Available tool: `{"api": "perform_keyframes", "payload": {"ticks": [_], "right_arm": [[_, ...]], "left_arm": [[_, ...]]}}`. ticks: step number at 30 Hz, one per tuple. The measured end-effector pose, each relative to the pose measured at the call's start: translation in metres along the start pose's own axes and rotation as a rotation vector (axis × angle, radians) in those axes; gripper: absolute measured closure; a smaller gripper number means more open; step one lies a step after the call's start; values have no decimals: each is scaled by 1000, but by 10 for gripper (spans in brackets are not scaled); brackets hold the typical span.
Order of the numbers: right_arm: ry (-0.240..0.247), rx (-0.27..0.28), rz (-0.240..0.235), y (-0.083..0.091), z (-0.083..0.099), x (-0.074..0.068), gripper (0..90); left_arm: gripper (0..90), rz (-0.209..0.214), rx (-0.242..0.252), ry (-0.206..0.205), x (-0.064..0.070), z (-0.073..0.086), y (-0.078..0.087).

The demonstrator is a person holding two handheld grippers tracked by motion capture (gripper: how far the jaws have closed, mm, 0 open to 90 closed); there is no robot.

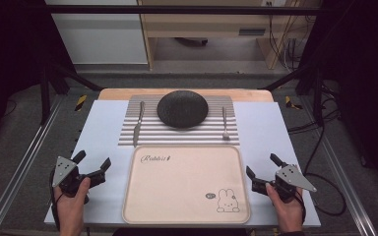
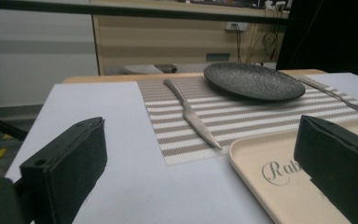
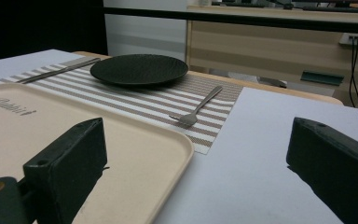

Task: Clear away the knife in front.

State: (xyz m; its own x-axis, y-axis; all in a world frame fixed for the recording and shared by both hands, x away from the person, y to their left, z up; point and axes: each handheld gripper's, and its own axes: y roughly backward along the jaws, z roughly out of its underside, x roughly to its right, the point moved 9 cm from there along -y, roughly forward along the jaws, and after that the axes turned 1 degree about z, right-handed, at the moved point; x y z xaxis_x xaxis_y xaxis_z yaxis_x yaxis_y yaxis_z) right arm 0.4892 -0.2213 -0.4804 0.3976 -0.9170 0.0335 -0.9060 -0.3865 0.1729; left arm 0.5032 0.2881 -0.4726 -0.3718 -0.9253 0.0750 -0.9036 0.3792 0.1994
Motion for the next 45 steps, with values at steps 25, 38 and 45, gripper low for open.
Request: {"api": "perform_keyframes", "payload": {"ticks": [25, 38, 45], "right_arm": [[-60, -157, 39, -2, 11, -10, 81], [-52, -158, 31, 3, 9, -11, 73], [-50, -165, 30, 3, 11, -10, 64]], "left_arm": [[75, 4, -152, -217, 42, -42, -61], [78, 7, -208, -173, 31, -62, -118], [81, 2, -215, -176, 33, -78, -139]]}}
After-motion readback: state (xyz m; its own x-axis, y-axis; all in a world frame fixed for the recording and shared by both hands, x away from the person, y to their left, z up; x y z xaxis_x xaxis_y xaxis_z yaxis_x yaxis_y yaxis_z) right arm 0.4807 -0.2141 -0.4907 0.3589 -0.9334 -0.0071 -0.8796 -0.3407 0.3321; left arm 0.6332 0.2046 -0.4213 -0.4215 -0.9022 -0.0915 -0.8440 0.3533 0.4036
